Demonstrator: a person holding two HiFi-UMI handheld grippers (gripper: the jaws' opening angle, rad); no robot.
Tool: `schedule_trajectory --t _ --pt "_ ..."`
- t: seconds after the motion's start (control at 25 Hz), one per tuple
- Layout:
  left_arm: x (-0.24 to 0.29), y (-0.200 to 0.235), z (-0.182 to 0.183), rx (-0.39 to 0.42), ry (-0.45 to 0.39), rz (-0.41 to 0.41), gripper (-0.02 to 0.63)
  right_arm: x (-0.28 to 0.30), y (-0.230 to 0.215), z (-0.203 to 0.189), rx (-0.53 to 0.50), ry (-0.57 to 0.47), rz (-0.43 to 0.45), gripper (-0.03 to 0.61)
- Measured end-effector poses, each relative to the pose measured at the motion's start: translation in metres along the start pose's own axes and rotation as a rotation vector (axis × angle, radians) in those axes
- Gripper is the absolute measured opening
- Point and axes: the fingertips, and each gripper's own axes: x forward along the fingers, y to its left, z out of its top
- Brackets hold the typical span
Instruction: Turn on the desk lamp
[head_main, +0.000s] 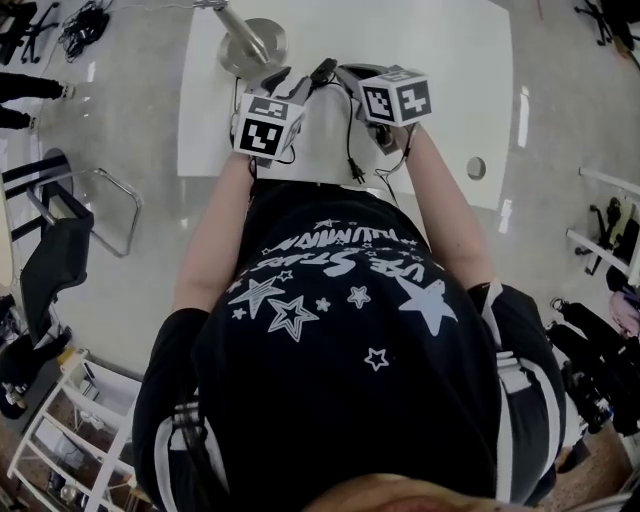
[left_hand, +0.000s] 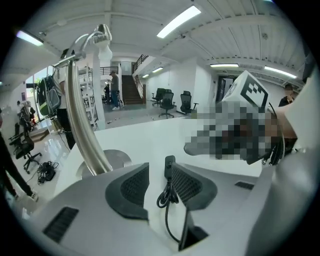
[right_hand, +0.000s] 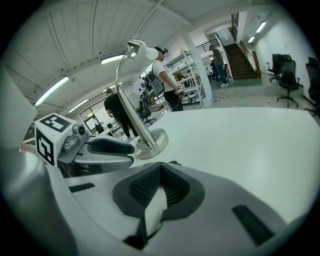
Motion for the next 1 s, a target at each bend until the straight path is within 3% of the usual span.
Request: schedule_trajectory --t 0.28,0.68,1.0 --pt "-0.027 -0.001 0.016 -0.070 -0.076 0.040 0.129 -0.012 0.011 -0.002 -0.007 -0.015 0.023 0.003" --pt "-0.046 -0.011 0.025 -0.086 -0.153 0.003 0.129 -0.025 0.008 -0.002 0.065 -0.080 0.028 0.003" --pt "-0.068 -0.005 0.007 -0.112 -0.159 -0.034 0.127 -0.031 0.027 -0.013 0.113 -0.109 -0.016 0.003"
